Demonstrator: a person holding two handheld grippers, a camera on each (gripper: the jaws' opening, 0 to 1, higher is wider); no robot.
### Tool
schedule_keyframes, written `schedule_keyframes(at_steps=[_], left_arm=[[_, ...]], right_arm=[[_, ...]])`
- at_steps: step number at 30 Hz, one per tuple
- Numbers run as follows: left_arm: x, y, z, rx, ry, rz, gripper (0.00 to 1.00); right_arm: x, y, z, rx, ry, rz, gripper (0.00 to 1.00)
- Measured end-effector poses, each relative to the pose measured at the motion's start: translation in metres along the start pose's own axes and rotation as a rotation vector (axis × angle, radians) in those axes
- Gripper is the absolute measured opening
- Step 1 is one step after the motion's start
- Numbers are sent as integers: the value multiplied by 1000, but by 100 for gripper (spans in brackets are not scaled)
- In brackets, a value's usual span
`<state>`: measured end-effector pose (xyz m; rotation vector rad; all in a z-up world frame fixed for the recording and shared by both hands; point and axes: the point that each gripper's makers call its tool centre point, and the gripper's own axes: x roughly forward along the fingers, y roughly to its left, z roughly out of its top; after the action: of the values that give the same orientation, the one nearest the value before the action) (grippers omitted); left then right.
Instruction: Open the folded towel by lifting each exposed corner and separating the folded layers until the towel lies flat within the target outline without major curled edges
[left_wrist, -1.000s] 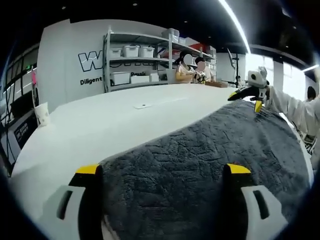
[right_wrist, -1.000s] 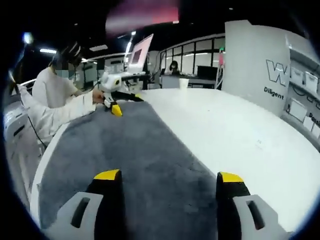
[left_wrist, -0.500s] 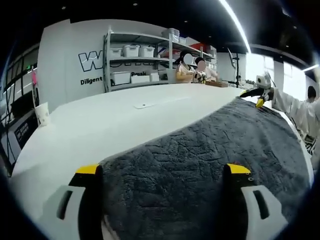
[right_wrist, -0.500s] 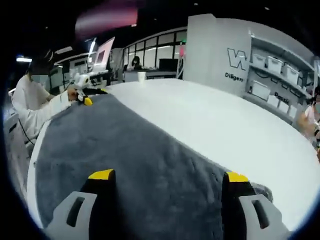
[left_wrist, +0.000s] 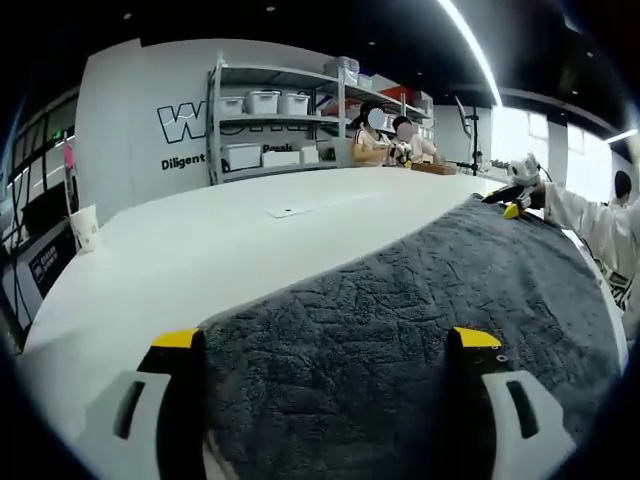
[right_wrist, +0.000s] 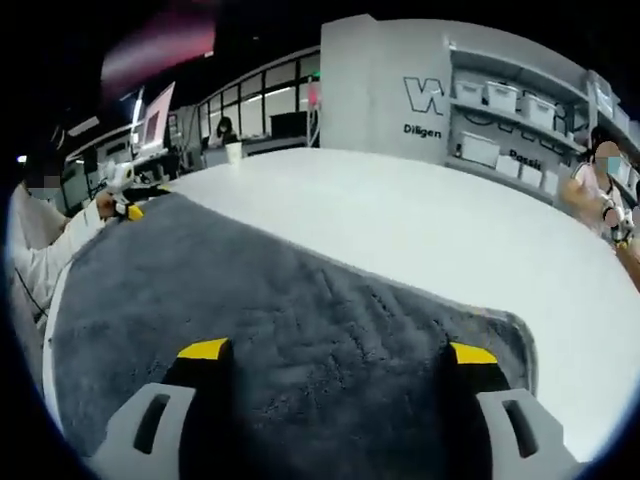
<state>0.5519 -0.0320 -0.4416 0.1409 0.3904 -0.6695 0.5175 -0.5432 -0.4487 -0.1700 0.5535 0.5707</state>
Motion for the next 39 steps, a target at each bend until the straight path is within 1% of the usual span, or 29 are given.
schedule_keyframes(at_steps=[2, 7, 9, 18, 19, 22, 23, 24, 26, 28, 29, 30, 31, 32, 33, 36, 38, 39], left_arm=[[0, 0, 0, 1, 1, 1, 99], [-1, -1, -1, 1, 10, 4, 99], [-1, 0, -1, 1, 8, 2, 99], [-1, 0, 0, -1, 7, 2, 99], [-1, 0, 1, -6, 5, 1, 99], [-4, -1, 9, -58, -29, -9, 99], [-5, -3, 14, -68, -53, -18, 99], [-9, -7, 21, -99, -79, -27, 99], [-14, -16, 27, -70, -90, -41, 99], [-15, -21, 29, -58, -79, -50, 99], [-14, -27, 27, -65, -61, -63, 99], [-15, -30, 22, -92, -25, -60, 99], [-17, -34, 17, -6, 24, -64, 99], [-19, -37, 18, 31, 27, -58, 99], [-20, -43, 22, 5, 14, -54, 99], [-29, -56, 32, -28, -18, -68, 99], [-36, -65, 33, -5, -10, -70, 99], [-42, -72, 30, 1, 14, -68, 99]], right_arm=[[1, 2, 0, -2, -2, 3, 92], [1, 2, 1, -4, -19, 11, 95], [2, 2, 0, -9, -13, 15, 96], [2, 0, 1, -1, 6, 11, 97], [1, -1, 2, 4, 12, 6, 98], [-4, 4, 3, -5, 21, -1, 99], [-5, 5, 4, -7, 21, -2, 99], [-10, 6, 6, -14, 22, -9, 99], [-20, 8, 11, -21, 15, -19, 99], [-28, 10, 14, -17, 8, -29, 99], [-37, 13, 15, -16, 10, -38, 99], [-41, 14, 15, -16, 12, -41, 99], [-47, 17, 14, -15, 20, -40, 99], [-49, 18, 13, -16, 23, -39, 99], [-55, 22, 11, -18, 30, -32, 99], [-68, 31, 8, -38, 28, -27, 99], [-75, 39, 3, -46, 37, -13, 99], [-78, 44, -1, -52, 47, -6, 99]])
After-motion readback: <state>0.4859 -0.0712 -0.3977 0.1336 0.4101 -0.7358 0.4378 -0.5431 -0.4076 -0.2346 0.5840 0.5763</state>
